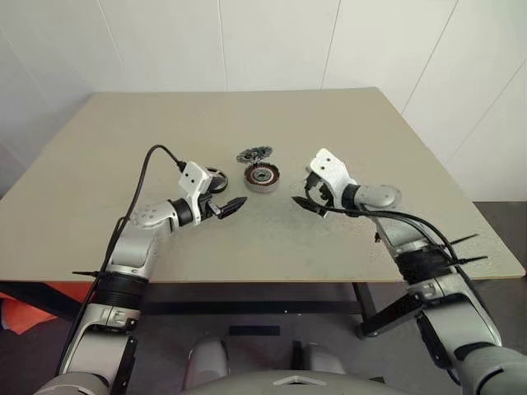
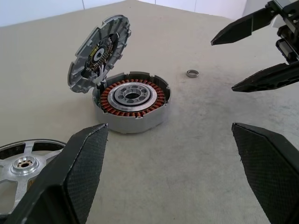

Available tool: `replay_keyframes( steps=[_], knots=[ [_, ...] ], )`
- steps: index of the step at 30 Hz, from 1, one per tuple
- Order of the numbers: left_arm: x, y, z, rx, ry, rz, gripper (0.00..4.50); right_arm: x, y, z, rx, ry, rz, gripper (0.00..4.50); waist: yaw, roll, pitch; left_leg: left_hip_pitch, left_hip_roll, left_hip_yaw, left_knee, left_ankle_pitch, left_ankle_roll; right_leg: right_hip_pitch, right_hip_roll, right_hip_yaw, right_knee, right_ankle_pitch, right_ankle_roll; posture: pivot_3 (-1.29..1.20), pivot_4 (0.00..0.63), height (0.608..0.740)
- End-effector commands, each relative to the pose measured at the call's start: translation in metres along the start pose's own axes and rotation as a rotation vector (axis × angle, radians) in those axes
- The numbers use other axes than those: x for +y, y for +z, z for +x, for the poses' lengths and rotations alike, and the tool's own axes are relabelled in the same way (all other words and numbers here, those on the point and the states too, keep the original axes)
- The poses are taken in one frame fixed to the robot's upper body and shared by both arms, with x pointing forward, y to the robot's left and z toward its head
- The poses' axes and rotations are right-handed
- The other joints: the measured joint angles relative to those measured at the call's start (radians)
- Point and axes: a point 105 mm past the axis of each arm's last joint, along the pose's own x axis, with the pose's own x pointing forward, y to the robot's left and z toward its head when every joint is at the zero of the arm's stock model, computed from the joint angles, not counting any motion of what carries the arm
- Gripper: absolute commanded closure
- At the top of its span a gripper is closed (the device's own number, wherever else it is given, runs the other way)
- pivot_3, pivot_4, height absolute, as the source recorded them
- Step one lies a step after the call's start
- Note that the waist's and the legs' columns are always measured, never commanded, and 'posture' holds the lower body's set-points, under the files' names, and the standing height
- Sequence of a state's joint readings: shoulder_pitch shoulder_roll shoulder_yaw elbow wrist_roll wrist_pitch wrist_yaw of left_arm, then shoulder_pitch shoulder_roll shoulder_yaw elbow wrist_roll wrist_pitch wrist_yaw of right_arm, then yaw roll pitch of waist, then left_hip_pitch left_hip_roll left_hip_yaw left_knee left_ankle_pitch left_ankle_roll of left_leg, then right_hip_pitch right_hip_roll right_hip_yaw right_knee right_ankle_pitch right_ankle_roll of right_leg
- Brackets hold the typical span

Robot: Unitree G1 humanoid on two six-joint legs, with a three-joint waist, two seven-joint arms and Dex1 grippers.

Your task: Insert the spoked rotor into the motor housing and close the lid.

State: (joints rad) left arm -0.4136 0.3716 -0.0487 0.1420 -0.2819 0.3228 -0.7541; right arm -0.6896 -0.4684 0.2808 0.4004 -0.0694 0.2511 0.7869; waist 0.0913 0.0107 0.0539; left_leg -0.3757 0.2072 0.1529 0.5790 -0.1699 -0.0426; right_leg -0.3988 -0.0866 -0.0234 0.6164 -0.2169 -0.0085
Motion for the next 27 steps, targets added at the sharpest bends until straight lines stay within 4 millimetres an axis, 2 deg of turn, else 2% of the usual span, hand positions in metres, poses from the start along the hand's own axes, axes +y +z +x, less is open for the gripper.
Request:
replay_keyframes(
  steps=[1,6,9,19,27],
  knots=[
    [0.001,0.017,0.000,-0.043,0.006,0.057,0.04,-0.002,0.021,0.012,-0.031,0.080,-0.119,0.00,0.000,0.000,0.000,0.000,0.000,0.000,0.000,0.000,0.000,0.000,0.000,0.000,0.000,0.000,0.000,0.00,0.000,0.740],
    [-0.005,0.012,-0.005,-0.027,-0.010,0.056,0.04,-0.003,0.026,0.028,-0.005,0.159,-0.203,0.00,0.003,0.000,0.000,-0.003,0.000,0.000,0.001,0.000,0.001,-0.002,0.000,-0.001,0.001,-0.001,-0.002,0.00,0.000,0.740],
    [-0.011,0.004,-0.010,0.008,-0.030,0.063,0.04,-0.003,0.022,0.034,0.034,0.197,-0.242,0.00,0.001,0.000,0.000,-0.005,0.000,0.000,0.002,-0.001,0.002,-0.003,0.000,-0.001,0.001,-0.001,-0.003,0.00,0.000,0.740],
    [-0.020,-0.007,-0.018,0.052,-0.053,0.057,0.04,-0.013,0.025,0.039,0.088,0.199,-0.314,0.00,-0.001,0.000,0.000,-0.004,0.002,0.000,0.003,0.000,0.001,-0.005,0.000,-0.002,0.007,-0.003,-0.005,0.00,0.000,0.740],
    [-0.030,-0.011,-0.015,0.051,-0.063,0.032,0.04,-0.021,0.049,0.045,0.074,0.164,-0.375,0.00,-0.010,0.001,0.001,-0.004,0.002,0.000,0.003,0.000,0.001,-0.006,0.000,-0.002,0.007,-0.003,-0.006,0.00,0.000,0.740]
  ],
)
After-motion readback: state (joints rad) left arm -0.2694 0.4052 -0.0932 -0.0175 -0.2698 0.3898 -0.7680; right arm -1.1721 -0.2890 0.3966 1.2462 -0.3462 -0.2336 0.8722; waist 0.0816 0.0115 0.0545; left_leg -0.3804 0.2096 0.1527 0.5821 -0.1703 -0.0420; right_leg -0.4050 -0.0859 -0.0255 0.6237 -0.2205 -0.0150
